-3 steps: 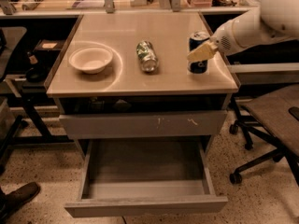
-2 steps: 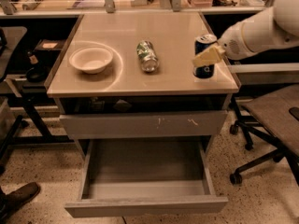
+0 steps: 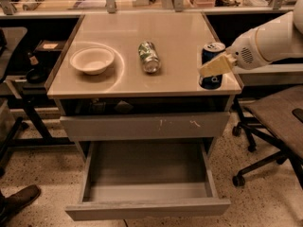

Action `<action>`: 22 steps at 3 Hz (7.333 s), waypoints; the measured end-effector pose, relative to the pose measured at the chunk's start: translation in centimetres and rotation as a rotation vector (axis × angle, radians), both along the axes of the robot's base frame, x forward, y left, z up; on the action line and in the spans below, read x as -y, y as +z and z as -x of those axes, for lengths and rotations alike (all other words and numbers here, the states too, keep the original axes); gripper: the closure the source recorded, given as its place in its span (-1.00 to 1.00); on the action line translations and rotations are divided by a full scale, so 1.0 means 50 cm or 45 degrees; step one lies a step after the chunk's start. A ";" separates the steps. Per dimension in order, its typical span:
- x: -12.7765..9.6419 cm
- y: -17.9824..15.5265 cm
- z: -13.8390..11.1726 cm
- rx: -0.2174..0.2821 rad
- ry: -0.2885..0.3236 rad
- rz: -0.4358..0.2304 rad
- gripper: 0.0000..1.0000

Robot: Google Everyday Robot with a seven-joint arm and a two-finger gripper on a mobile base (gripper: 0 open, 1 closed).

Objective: Place pepsi can into middle drawer

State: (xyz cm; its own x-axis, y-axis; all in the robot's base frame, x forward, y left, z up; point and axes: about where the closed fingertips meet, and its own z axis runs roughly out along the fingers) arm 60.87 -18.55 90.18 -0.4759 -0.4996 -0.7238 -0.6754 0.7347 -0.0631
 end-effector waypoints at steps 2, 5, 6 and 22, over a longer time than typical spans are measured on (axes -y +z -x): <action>0.039 -0.036 0.088 -0.096 -0.075 0.011 1.00; 0.069 -0.108 0.184 -0.193 -0.175 -0.017 1.00; 0.055 -0.190 0.217 -0.226 -0.254 -0.093 1.00; -0.251 -0.919 0.225 -0.232 -0.738 -0.600 1.00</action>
Offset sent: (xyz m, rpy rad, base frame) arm -0.0861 -0.0413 -0.0390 -0.0073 0.1490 -0.1185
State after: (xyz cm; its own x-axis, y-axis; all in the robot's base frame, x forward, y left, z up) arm 49.60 -6.00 44.25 -0.6996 0.2079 -0.6836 -0.1438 0.8961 0.4198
